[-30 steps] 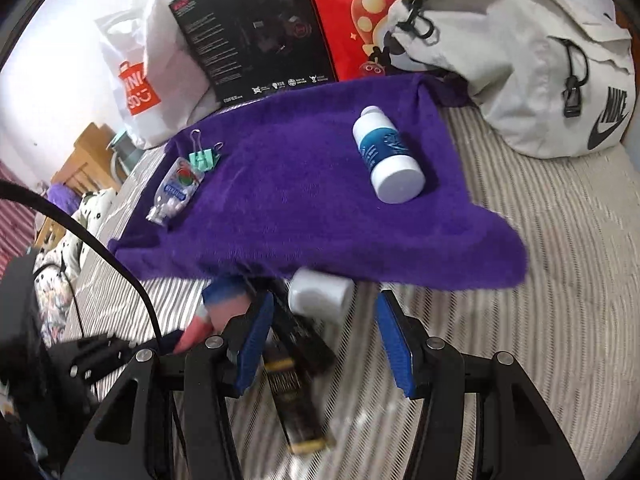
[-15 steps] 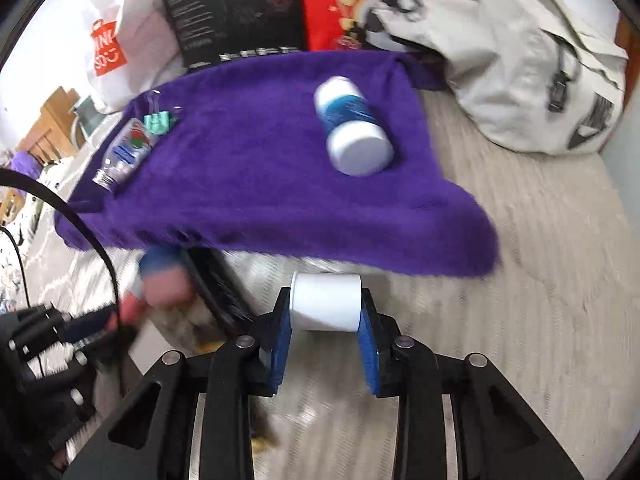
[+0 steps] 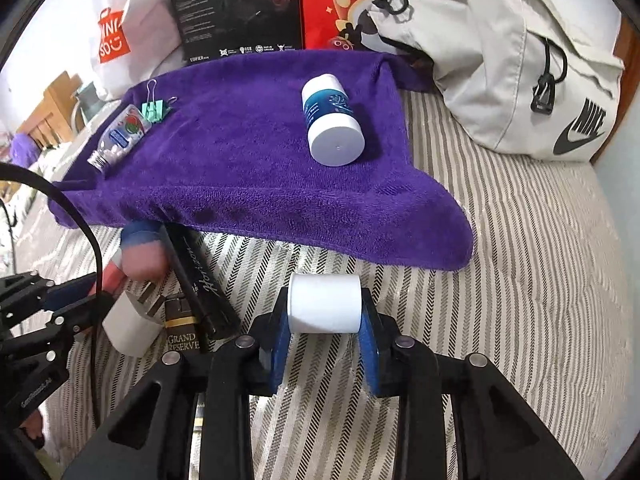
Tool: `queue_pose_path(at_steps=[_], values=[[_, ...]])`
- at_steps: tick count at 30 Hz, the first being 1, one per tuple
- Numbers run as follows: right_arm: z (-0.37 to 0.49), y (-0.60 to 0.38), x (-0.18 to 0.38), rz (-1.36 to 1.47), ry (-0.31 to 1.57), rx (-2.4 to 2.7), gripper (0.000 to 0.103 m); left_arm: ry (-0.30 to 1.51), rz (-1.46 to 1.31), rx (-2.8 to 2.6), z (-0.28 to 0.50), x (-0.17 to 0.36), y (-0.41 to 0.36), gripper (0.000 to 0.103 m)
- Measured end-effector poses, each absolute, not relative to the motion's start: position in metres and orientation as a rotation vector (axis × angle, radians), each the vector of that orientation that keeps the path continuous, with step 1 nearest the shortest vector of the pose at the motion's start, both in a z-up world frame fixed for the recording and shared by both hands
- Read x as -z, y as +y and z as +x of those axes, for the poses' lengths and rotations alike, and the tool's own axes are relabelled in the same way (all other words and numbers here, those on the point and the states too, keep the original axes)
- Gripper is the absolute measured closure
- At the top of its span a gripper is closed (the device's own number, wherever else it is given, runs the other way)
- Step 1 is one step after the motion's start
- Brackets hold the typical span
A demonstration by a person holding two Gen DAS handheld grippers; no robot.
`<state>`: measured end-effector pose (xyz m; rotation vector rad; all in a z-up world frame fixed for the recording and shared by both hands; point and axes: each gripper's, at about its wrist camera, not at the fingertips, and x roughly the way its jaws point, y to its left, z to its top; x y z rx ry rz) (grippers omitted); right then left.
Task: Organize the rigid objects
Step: 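Close right gripper on white tape roll while left gripper lifts pink tube, then carry tape roll to towel with right gripper while left gripper sets down pink tube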
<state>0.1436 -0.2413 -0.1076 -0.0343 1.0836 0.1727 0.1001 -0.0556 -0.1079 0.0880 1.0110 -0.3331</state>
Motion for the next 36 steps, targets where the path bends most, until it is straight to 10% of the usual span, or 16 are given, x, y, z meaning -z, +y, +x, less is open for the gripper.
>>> queue_pose_path(at_steps=[36], values=[[0.209,-0.220,0.065,0.052,1.035,-0.388,0.072,0.977,-0.019,0.282,0.163,0.062,0.007,0.087]])
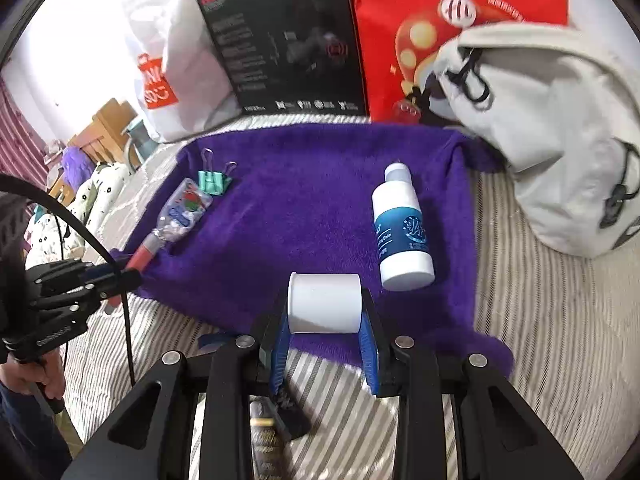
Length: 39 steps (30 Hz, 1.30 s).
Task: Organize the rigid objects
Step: 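Carry tape roll to towel with right gripper while left gripper sets down pink tube, then open both grippers and withdraw them from the towel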
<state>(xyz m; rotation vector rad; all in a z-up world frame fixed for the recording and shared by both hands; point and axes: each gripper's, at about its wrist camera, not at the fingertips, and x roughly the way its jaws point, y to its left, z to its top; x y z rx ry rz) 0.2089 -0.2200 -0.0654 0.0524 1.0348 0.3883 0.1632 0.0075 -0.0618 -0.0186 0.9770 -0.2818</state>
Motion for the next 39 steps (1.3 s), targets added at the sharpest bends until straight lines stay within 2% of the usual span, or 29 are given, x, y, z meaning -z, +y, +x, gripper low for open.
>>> queue_pose_path(at_steps=[11,29,32,34,37,39], values=[[0.228,-0.224,0.098,0.005,1.139,-0.311,0.072,1.015,-0.018,0.292,0.202,0.080,0.002,0.087],[0.232,-0.221,0.101,-0.066,1.133,-0.326,0.070,1.056,0.130,0.229,0.219,0.103,-0.023,0.086],[0.232,-0.223,0.101,-0.063,1.141,-0.343,0.068,1.073,0.146,0.237,0.217,0.102,-0.025,0.081],[0.231,-0.226,0.100,-0.046,1.151,-0.340,0.062,1.079,0.139,0.240,0.215,0.102,-0.025,0.076],[0.227,-0.233,0.094,-0.008,1.156,-0.334,0.060,1.091,0.101,0.236,0.213,0.100,-0.019,0.075],[0.219,-0.238,0.087,0.014,1.145,-0.339,0.060,1.093,0.082,0.238,0.208,0.095,-0.016,0.069]])
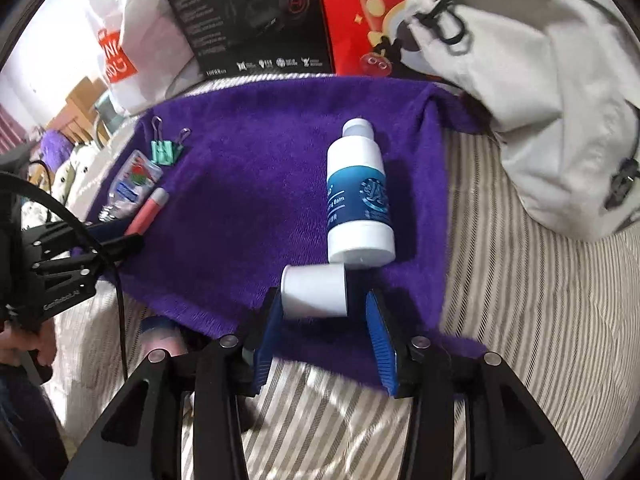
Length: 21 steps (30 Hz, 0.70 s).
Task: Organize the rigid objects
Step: 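Open both grippers and withdraw them from the towel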
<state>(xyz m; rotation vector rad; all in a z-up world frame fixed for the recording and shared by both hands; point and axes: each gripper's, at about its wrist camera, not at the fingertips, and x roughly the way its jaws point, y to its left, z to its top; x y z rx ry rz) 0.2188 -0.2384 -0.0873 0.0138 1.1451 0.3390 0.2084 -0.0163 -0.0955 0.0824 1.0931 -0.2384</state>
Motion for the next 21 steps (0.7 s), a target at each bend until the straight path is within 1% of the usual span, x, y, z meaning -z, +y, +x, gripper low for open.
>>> queue_pose_path(at_steps=[2,3,5,7,8,12,21], values=[[0.206,-0.244,0.076,0.019,1.119,-0.341,0.060,1.080,0.087,0.223,0.201,0.088,-0.015,0.067],[0.201,-0.245,0.072,0.018,1.110,-0.342,0.057,1.069,0.089,0.220,0.196,0.083,-0.016,0.067],[0.186,-0.251,0.063,0.024,1.082,-0.345,0.051,1.046,0.086,0.216,0.181,0.072,-0.017,0.062],[0.168,-0.258,0.055,0.035,1.051,-0.343,0.044,1.023,0.087,0.231,0.167,0.063,-0.023,0.047],[0.156,-0.262,0.052,0.042,1.032,-0.336,0.044,1.006,0.087,0.251,0.158,0.059,-0.028,0.046],[0.129,-0.278,0.052,0.098,1.017,-0.294,0.044,0.999,0.061,0.302,0.138,0.058,-0.047,0.045],[0.079,-0.292,0.066,0.141,1.074,-0.279,0.044,1.090,0.008,0.267,0.147,0.098,-0.076,0.045]])
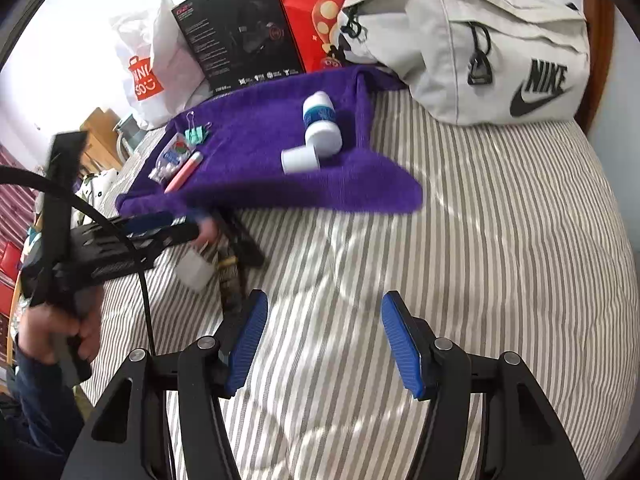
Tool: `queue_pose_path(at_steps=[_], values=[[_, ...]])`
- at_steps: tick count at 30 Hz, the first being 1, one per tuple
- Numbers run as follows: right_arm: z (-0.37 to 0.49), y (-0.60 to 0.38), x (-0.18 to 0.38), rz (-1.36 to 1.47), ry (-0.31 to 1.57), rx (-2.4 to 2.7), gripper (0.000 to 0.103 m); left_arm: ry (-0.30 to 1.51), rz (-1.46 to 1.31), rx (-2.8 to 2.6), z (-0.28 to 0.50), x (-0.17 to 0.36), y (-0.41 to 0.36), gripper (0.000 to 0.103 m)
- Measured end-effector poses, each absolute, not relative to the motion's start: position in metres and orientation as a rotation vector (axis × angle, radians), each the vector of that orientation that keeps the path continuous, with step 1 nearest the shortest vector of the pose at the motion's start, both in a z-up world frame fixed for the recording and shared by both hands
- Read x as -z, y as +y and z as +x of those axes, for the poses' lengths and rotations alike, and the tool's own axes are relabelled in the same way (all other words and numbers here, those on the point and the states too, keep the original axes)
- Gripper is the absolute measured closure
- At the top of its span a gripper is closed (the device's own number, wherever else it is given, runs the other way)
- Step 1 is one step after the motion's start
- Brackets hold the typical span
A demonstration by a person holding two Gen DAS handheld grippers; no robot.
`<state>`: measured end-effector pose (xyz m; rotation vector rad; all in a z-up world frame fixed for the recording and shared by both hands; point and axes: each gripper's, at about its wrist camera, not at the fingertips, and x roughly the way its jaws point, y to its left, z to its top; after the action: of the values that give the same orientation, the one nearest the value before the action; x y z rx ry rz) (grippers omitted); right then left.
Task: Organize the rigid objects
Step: 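Open both grippers and withdraw them from the towel, then grasp the pink jar with blue lid with the left gripper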
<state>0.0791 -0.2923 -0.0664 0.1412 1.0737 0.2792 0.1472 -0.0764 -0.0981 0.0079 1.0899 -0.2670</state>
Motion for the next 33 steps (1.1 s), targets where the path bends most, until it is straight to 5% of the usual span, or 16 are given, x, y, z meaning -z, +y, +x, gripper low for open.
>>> queue_pose_path(at_steps=[26,30,33], values=[[0.076,-0.268,0.083,0.101,1.108,-0.360,0.044,1.103,0.067,0.094,0.150,0.111,-0.079,0.045],[0.079,-0.260,0.089,0.093,1.125,-0.378,0.044,1.081,0.053,0.077,0.149,0.109,-0.076,0.061],[0.082,-0.256,0.088,0.088,1.120,-0.383,0.044,1.077,0.036,0.109,0.146,0.108,-0.068,0.063]])
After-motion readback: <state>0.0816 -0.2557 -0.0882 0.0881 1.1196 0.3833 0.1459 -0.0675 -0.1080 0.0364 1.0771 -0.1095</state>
